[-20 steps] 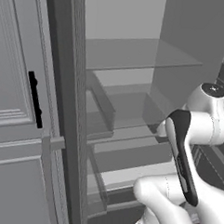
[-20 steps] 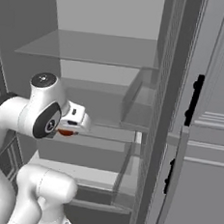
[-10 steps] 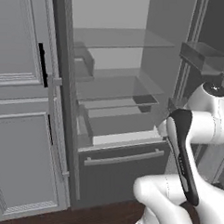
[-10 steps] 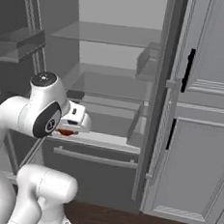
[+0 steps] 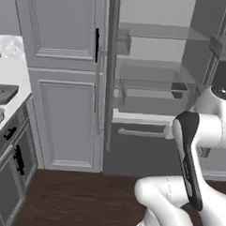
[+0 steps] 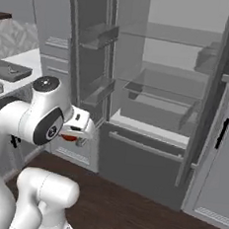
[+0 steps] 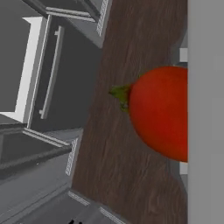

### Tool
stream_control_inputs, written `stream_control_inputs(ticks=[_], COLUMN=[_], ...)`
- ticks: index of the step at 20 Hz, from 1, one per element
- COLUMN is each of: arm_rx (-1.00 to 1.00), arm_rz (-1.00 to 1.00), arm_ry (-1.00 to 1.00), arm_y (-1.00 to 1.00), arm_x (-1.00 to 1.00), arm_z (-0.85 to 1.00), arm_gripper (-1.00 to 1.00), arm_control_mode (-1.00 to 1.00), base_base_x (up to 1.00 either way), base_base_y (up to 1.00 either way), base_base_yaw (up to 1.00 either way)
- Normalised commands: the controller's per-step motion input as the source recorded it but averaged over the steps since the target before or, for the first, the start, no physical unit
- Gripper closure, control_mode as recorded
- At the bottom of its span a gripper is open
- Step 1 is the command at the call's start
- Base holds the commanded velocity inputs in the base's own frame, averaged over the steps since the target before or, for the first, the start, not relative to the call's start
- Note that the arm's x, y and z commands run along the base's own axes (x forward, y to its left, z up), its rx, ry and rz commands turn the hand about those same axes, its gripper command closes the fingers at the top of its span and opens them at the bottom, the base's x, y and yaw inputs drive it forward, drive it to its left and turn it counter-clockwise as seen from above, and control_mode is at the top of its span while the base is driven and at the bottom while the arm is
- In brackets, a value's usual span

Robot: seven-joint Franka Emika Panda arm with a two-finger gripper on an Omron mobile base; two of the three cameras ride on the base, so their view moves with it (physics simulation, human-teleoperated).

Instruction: Place one tomato and one fish in each tupperware on the nearby counter, to pack two identical lunches.

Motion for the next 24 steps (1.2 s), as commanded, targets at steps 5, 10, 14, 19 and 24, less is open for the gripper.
stream_control_inputs(ticks=[5, 10, 14, 19, 24], arm_rx=[0.0, 0.0, 0.0, 0.0, 0.0], arm_rz=[0.0, 0.0, 0.0, 0.0, 0.0], arm_ry=[0.0, 0.0, 0.0, 0.0, 0.0], arm_y=[0.0, 0.0, 0.0, 0.0, 0.0], arm_x=[0.0, 0.0, 0.0, 0.0, 0.0], arm_z=[0.0, 0.0, 0.0, 0.0, 0.0], arm_gripper=[1.0, 1.0, 1.0, 1.0, 1.0], arm_control_mode=[1.0, 1.0, 1.0, 1.0, 1.0], base_base_x=[0.0, 0.34, 1.0, 1.0, 1.0], base_base_y=[0.66, 0.44, 0.13, -0.15, -0.6], base_base_yaw=[0.95, 0.81, 0.39, 0.08, -0.09])
